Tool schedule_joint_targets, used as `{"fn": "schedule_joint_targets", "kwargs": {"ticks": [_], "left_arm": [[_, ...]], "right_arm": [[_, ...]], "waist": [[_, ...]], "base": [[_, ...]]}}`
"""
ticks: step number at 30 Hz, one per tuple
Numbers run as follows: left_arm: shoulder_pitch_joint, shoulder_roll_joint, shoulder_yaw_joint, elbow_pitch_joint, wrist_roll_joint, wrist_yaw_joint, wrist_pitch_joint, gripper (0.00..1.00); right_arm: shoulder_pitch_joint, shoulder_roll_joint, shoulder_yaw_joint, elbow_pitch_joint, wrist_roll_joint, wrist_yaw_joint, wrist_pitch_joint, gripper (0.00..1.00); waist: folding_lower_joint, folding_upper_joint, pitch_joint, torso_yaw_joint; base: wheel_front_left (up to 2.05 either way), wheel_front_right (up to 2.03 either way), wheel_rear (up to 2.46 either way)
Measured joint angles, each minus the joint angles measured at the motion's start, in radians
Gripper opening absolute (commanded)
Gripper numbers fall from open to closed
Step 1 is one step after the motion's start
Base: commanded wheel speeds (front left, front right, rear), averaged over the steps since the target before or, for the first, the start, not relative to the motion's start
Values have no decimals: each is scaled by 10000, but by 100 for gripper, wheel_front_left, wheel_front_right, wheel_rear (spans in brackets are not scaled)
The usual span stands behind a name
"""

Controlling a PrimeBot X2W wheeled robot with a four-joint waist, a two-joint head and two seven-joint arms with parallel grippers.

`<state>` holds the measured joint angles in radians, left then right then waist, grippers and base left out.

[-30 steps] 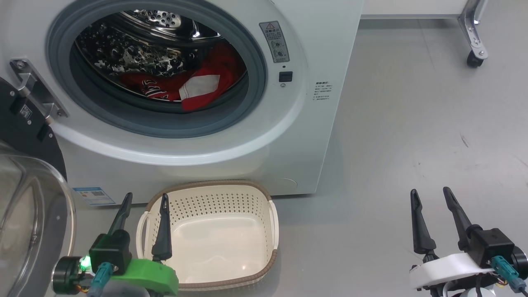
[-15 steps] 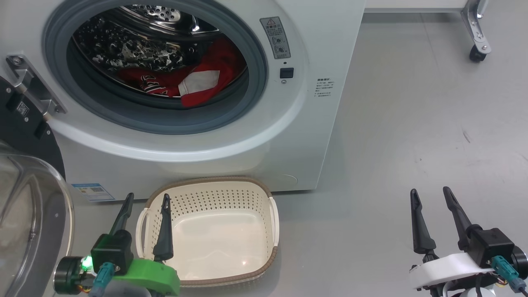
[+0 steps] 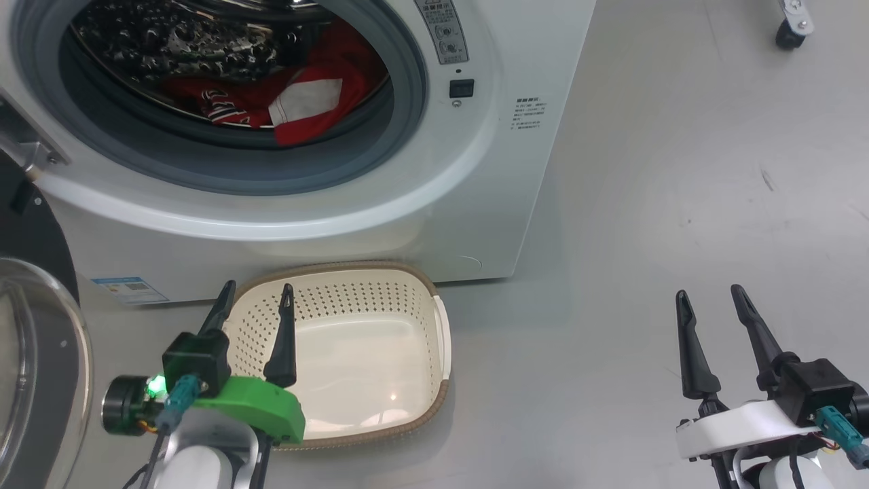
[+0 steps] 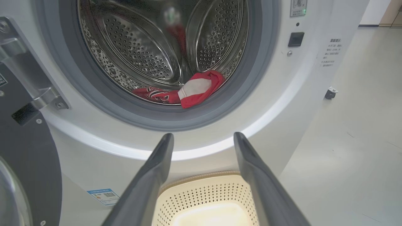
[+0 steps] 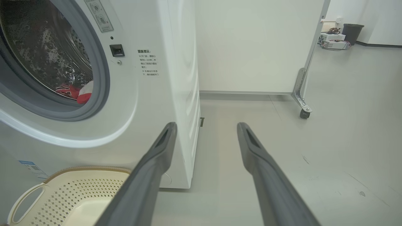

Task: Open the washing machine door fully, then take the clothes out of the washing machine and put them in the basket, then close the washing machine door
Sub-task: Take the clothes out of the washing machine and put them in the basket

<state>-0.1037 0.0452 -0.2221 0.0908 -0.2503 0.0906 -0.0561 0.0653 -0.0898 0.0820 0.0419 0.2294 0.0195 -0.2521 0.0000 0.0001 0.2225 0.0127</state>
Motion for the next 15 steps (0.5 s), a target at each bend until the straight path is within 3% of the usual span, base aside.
{"fn": "schedule_joint_targets", "kwargs": {"ticks": [15], "left_arm": [[-3329, 40, 374, 1250, -403, -180, 1791, 100]], "right_arm": [[-908, -21, 92, -263, 190, 245, 15, 100]], "waist": [[0, 0, 1730, -731]], "base": [[0, 0, 0]]}}
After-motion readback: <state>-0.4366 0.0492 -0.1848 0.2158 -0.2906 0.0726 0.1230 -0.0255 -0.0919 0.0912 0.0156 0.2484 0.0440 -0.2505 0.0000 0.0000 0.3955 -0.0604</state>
